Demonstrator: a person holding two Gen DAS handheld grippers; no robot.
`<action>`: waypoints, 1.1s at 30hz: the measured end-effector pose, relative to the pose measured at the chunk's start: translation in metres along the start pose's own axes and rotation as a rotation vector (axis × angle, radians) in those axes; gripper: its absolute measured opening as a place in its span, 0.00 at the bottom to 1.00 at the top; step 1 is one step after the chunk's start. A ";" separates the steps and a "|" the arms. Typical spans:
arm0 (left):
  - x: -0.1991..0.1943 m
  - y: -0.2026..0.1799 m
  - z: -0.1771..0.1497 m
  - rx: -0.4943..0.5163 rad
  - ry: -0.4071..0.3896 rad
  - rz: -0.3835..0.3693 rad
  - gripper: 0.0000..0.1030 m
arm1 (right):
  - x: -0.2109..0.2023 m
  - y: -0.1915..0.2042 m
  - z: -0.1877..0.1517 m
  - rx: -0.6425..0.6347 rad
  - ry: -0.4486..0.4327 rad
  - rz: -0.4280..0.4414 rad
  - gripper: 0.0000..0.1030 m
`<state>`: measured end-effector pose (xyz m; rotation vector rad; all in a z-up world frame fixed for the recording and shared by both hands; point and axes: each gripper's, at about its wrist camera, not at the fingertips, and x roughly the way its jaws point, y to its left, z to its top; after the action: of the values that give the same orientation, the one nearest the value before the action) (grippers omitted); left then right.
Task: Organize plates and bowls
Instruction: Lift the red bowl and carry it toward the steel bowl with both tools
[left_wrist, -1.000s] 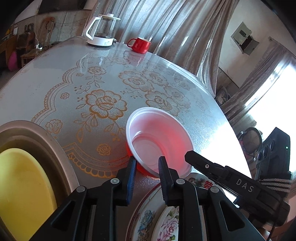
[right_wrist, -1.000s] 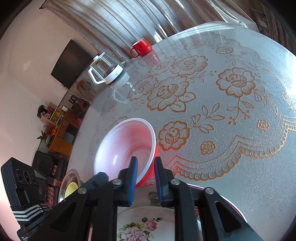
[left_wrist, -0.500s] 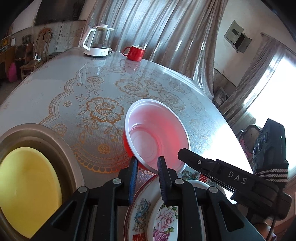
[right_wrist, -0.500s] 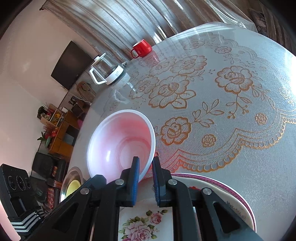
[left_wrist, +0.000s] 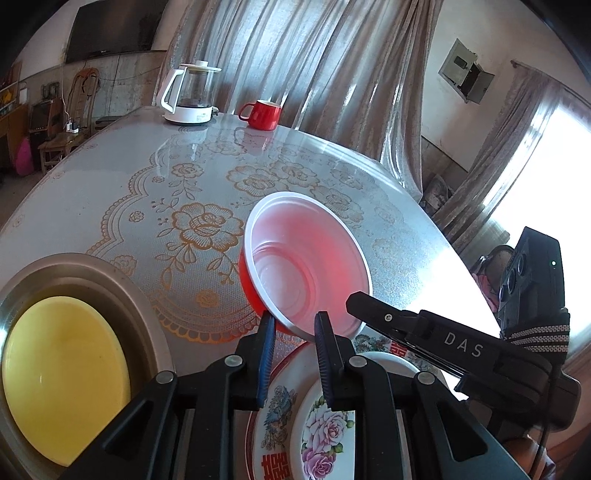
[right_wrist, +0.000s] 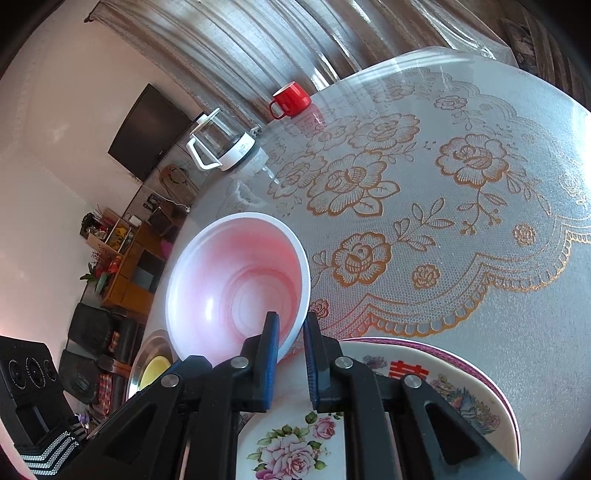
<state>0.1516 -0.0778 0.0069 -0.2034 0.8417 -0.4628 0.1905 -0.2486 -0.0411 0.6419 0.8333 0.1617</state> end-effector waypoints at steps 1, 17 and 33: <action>0.000 0.000 0.000 0.002 -0.002 -0.002 0.21 | 0.000 0.000 0.000 0.002 0.000 0.001 0.12; -0.006 -0.001 -0.004 0.006 -0.011 -0.037 0.21 | -0.007 0.000 -0.003 0.022 -0.010 0.033 0.12; -0.031 0.003 -0.012 0.011 -0.044 -0.100 0.21 | -0.022 0.006 -0.008 0.022 -0.021 0.091 0.11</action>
<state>0.1258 -0.0600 0.0190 -0.2458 0.7887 -0.5547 0.1709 -0.2483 -0.0272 0.7017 0.7870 0.2276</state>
